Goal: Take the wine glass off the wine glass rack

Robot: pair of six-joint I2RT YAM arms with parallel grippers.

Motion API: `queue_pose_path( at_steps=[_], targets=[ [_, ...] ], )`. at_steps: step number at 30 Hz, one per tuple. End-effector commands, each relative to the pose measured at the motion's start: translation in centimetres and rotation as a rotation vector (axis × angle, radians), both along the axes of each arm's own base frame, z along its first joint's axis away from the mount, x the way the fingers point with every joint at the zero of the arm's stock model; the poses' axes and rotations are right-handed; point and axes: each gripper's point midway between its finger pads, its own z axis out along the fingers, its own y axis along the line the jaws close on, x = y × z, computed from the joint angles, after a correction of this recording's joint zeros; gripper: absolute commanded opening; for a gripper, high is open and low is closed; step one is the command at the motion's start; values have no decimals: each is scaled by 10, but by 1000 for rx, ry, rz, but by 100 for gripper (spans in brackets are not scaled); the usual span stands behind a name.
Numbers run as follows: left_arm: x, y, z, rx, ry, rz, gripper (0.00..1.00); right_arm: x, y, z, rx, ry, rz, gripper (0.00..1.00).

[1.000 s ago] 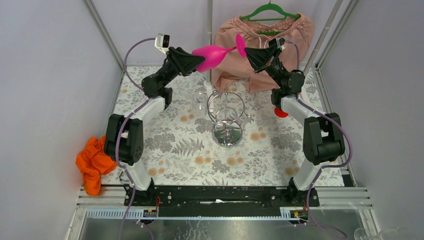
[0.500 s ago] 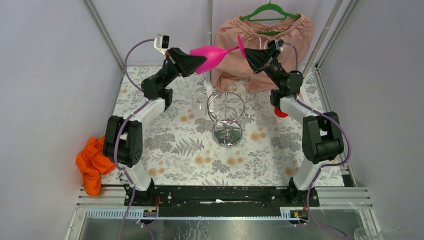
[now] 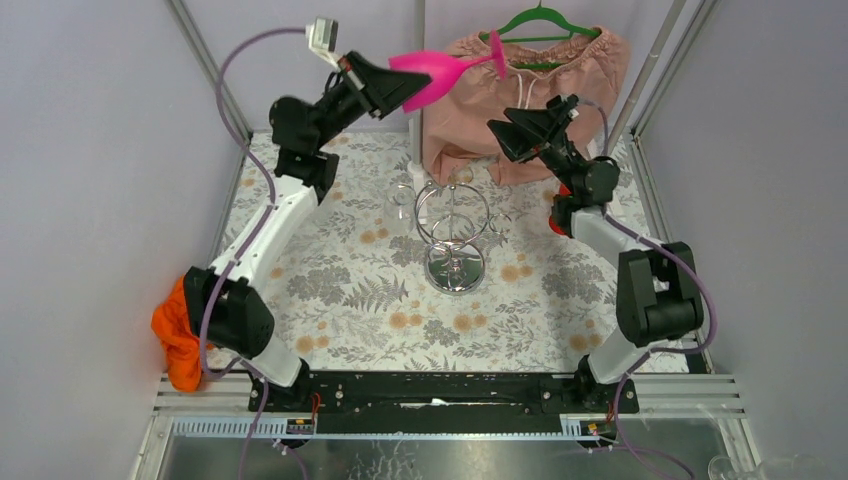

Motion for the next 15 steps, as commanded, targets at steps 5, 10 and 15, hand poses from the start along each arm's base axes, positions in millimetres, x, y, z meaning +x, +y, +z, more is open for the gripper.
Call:
queue_pose_path(
  at_steps=[5, 10, 15],
  targets=[
    [10, -42, 2, 346, 35, 202, 0, -55, -26, 24, -261, -176, -171, 55],
    [20, -77, -26, 501, 102, 236, 0, -51, -50, 13, -663, -119, -498, 56],
    [20, -113, -46, 614, 116, 247, 0, -70, -133, 9, -998, 18, -975, 60]
  ],
)
